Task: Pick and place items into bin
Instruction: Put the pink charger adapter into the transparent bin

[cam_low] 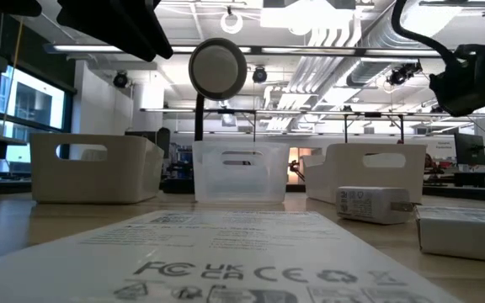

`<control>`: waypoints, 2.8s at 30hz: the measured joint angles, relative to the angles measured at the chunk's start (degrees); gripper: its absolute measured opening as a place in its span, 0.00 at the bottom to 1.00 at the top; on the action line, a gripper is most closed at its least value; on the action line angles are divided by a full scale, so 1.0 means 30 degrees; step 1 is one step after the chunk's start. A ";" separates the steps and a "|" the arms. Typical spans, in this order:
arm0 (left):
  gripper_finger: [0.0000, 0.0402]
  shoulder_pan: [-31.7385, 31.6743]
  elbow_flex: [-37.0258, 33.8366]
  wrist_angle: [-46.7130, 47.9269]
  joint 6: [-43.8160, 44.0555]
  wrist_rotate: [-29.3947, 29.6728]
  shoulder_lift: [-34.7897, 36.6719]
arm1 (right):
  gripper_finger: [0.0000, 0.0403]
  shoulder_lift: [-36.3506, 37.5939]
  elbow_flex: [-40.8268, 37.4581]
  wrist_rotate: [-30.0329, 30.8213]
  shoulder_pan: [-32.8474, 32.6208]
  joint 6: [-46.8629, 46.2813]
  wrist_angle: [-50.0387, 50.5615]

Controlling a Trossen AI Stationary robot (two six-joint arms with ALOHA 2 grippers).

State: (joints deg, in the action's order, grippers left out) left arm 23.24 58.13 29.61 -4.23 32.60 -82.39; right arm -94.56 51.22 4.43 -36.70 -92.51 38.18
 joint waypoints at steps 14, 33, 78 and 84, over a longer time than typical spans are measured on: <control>0.40 0.0000 0.0000 0.0000 -0.0003 -0.0044 0.0000 | 0.50 0.0000 0.0000 -0.0284 0.0491 0.0724 0.0055; 0.40 -0.0007 0.0000 -0.0015 -0.0517 0.0775 0.0000 | 0.44 0.0000 0.0000 -0.0487 0.0491 0.0984 0.0054; 0.40 -0.0007 0.0000 -0.0007 -0.0605 0.1749 0.0002 | 0.40 0.0022 0.0007 -0.1271 0.0491 0.1360 0.0252; 0.40 -0.0007 0.0000 -0.0007 -0.0627 0.1792 0.0000 | 0.41 0.0269 0.0015 -0.1388 0.0491 0.1359 0.0281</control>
State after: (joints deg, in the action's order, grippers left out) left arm 23.22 58.13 29.58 -6.11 37.98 -82.39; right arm -93.76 51.27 0.26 -35.22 -88.43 39.03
